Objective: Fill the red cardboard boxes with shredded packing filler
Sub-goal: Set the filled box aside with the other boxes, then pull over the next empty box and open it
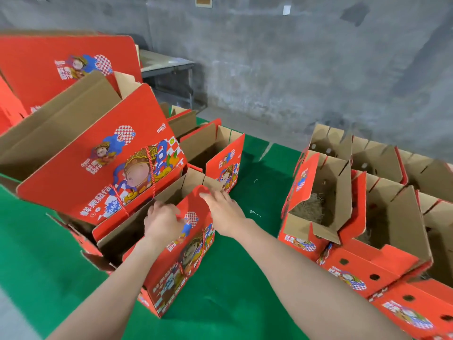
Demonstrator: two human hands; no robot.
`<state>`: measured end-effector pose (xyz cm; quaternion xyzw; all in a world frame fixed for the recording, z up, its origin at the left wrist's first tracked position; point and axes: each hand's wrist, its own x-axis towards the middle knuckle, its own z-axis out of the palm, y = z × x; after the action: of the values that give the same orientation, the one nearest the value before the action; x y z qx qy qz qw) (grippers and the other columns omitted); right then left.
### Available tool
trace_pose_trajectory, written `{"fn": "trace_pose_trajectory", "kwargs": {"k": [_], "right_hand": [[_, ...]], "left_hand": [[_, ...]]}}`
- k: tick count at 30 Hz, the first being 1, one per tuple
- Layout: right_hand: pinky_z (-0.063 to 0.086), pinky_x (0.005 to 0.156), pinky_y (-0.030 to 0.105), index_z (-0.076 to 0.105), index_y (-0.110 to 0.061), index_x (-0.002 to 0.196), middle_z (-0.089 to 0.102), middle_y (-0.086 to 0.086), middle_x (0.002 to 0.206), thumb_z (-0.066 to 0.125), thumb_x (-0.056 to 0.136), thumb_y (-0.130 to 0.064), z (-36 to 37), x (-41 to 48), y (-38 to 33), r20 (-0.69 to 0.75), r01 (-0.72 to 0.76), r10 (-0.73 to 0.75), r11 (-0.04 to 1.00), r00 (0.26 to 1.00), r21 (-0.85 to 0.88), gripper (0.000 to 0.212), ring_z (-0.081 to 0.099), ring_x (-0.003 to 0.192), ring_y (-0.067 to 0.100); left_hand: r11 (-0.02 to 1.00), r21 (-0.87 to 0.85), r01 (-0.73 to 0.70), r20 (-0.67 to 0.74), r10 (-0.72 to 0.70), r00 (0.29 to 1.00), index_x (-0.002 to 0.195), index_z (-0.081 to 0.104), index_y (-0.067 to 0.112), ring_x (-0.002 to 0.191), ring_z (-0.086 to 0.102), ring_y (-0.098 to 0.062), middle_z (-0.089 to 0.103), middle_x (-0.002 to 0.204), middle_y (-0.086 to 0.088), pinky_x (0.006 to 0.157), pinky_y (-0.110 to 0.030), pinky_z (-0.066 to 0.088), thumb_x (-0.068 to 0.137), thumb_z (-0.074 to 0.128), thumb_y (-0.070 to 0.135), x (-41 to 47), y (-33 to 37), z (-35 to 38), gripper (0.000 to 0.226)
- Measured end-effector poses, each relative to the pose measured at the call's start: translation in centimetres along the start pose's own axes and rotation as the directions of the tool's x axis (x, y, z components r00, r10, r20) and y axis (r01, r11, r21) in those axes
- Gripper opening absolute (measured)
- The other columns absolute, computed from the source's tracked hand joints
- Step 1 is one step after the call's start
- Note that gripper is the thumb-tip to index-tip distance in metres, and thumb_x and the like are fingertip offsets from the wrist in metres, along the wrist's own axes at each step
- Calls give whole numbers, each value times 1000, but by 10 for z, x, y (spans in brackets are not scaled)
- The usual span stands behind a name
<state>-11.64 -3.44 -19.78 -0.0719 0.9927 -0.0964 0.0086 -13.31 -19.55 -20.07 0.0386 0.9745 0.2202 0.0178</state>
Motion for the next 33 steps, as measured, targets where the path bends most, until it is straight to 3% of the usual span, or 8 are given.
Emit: {"fn": "trace_pose_trajectory", "kwargs": {"k": [7, 13, 17, 21, 23, 26, 29, 33], "right_hand": [[21, 110, 50, 11, -27, 146, 2, 7, 155, 47, 85, 6, -3, -32, 22, 116, -111, 110, 994, 987, 0, 78, 0, 142, 30], [30, 107, 44, 31, -18, 141, 24, 8, 149, 41, 96, -20, -31, -55, 41, -101, -147, 157, 984, 982, 103, 47, 20, 137, 28], [24, 109, 43, 30, -24, 143, 30, 8, 148, 58, 86, -28, -51, -96, 72, 58, -169, 177, 978, 983, -124, 63, 24, 137, 26], [42, 61, 25, 64, -16, 109, 61, 11, 110, 53, 84, -15, -50, -159, 114, 251, -179, 242, 952, 937, -247, 27, 55, 106, 30], [41, 68, 28, 63, -8, 108, 60, 14, 112, 52, 87, -14, -53, -193, 137, 285, -231, 296, 943, 912, -240, 25, 54, 106, 31], [36, 71, 29, 64, -4, 102, 62, 17, 109, 55, 85, -13, -62, -245, 165, 326, -267, 333, 936, 885, -231, 21, 55, 104, 32], [36, 71, 26, 63, -5, 108, 63, 17, 111, 52, 83, -8, -68, -299, 185, 335, -288, 338, 939, 880, -189, 27, 57, 103, 31], [28, 64, 29, 64, 1, 98, 62, 20, 106, 52, 85, -5, -76, -363, 205, 373, -380, 424, 905, 825, -189, 18, 56, 100, 31]], "left_hand": [[989, -73, -130, 176, 141, 974, 99, 66, 6, 95, 64, -28, 65, 92, -8, 79, -33, 51, 81, 64, 13, -7, 12, -7, 19], [885, -44, -464, 172, 464, 869, 81, 73, 15, 72, 57, -17, 67, 78, 1, 67, -24, 44, 82, 57, 13, -62, 39, 10, 16], [682, -59, -729, 306, 708, 637, 103, 72, 23, 97, 57, -21, 67, 98, -1, 86, -29, 44, 85, 54, 23, -125, 80, 36, 25], [486, -247, -838, 495, 807, 322, 91, 71, 13, 87, 58, -26, 68, 89, -9, 75, -26, 42, 86, 56, 23, -169, 122, 51, 19], [458, -377, -805, 555, 808, 200, 83, 69, 9, 79, 60, -24, 68, 81, -8, 72, -29, 45, 91, 54, 31, -183, 144, 59, 28], [460, -438, -772, 380, 873, 305, 79, 62, 13, 77, 54, -19, 56, 78, 3, 75, -34, 44, 92, 53, 32, -201, 178, 76, 25], [495, -165, -853, 88, 869, 487, 116, 52, 21, 113, 42, -18, 45, 119, 4, 99, -32, 31, 84, 63, 28, -198, 216, 96, 34], [503, 38, -863, 365, 797, 481, 126, 51, 23, 124, 44, -23, 52, 131, 2, 103, -38, 32, 89, 56, 33, -194, 267, 124, 39]]}}
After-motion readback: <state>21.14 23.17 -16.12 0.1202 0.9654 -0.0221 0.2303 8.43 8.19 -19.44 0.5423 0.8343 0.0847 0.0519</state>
